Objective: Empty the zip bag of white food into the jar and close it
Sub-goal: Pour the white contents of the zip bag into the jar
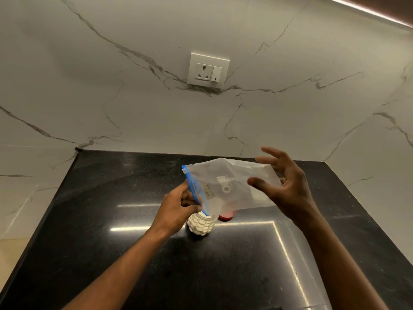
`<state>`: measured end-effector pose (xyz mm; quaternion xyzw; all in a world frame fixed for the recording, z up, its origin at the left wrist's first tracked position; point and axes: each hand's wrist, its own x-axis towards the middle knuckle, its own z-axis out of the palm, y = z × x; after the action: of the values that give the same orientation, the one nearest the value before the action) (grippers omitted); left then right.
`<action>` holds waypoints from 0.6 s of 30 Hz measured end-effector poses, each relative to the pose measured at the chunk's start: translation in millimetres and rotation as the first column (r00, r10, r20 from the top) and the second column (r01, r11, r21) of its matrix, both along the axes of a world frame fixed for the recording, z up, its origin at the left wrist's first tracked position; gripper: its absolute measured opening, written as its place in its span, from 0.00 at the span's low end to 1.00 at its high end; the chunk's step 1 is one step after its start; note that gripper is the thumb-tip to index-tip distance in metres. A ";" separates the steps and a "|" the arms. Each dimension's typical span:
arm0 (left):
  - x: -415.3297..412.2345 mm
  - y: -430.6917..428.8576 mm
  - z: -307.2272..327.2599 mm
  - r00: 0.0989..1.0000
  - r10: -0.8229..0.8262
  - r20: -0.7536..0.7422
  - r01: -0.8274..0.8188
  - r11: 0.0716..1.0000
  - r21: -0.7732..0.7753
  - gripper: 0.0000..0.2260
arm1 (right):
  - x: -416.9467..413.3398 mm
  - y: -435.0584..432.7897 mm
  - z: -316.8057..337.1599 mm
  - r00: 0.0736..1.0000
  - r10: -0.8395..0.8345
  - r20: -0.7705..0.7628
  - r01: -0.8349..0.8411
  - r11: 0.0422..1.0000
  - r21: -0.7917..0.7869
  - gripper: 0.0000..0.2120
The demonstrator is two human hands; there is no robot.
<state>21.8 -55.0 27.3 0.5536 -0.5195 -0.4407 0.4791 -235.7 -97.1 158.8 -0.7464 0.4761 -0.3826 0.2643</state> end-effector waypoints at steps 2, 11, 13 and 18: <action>0.6 0.2 1.2 1.000 -0.028 -0.001 0.028 1.000 0.009 0.31 | 3.2 -2.9 2.6 0.999 -0.010 0.039 0.011 1.000 -0.024 0.17; 14.7 -4.6 21.4 0.936 -0.018 -0.351 -0.002 0.998 -0.058 0.18 | 0.0 -3.2 2.2 0.993 -0.047 0.112 0.059 0.993 -0.104 0.04; 12.2 -4.8 17.3 0.938 -0.028 -0.346 0.014 0.999 -0.042 0.15 | 6.5 -1.0 1.4 0.994 -0.014 0.107 0.030 0.988 -0.151 0.06; 7.4 -3.6 16.6 0.925 0.008 -0.379 -0.026 0.999 -0.043 0.16 | 14.4 -1.8 -2.5 0.997 -0.008 0.071 0.023 0.977 -0.210 0.08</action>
<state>29.2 -58.5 43.9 0.4511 -0.4227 -0.5229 0.5869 -221.3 -98.9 156.3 -0.7525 0.4291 -0.4589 0.1973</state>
